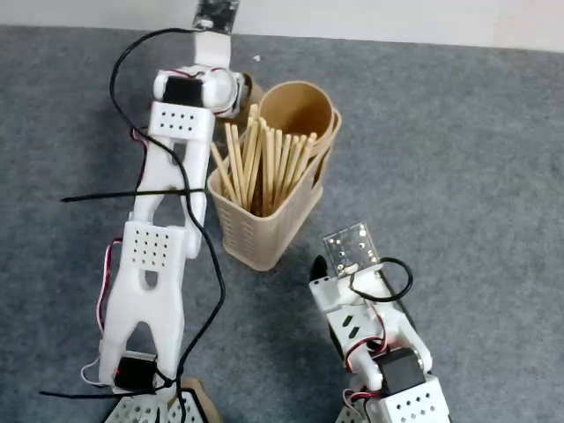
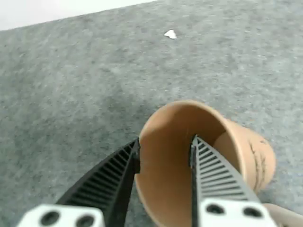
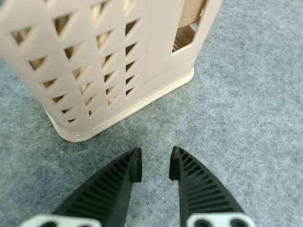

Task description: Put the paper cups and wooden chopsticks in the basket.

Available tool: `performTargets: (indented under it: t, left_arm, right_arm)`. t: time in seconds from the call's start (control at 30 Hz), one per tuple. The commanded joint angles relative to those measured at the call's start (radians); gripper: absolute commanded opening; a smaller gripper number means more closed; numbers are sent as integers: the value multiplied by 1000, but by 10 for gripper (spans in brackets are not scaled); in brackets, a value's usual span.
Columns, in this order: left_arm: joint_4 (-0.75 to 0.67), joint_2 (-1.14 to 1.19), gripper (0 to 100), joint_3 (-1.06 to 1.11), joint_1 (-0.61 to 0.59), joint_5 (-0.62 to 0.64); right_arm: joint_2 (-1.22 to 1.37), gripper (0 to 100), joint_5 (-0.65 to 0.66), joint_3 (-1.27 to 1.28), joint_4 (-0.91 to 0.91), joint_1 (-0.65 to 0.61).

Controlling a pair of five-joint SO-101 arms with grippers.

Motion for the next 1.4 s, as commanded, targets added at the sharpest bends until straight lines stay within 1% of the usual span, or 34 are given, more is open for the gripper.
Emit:
performTargets:
  t: [0.0,0.1,0.27,0.33,0.43,0.53,0.63,0.77,0.9,1.17,1.37]
  left_arm:
    - [-2,-21,197,-42,13,-9]
    - [5,-22,197,-41,24,-11]
    - [43,-33,197,-51,21,-86]
    - [78,-47,202,-50,13,-112]
    - [141,-64,250,-56,31,-157]
    - [222,-77,259,-54,64,-253]
    - [261,-62,242,-48,42,-244]
    - [236,7,242,-58,-62,-187]
    - [195,22,242,-58,-128,-186]
    - [144,44,242,-44,-182,-187]
    - [117,53,242,-108,-183,-187]
  right_arm:
    - [-13,109,-9,137,5,10]
    - [-13,109,-9,137,5,10]
    - [-13,109,-9,137,5,10]
    - [-13,109,-9,137,5,10]
    - [-13,109,-9,137,4,10]
    - [-13,109,-9,137,4,10]
    - [-13,109,-9,137,4,12]
    - [-13,109,-9,137,4,12]
    - [-13,109,-9,137,4,12]
    - [-13,109,-9,137,4,12]
    - [-13,109,-9,137,4,12]
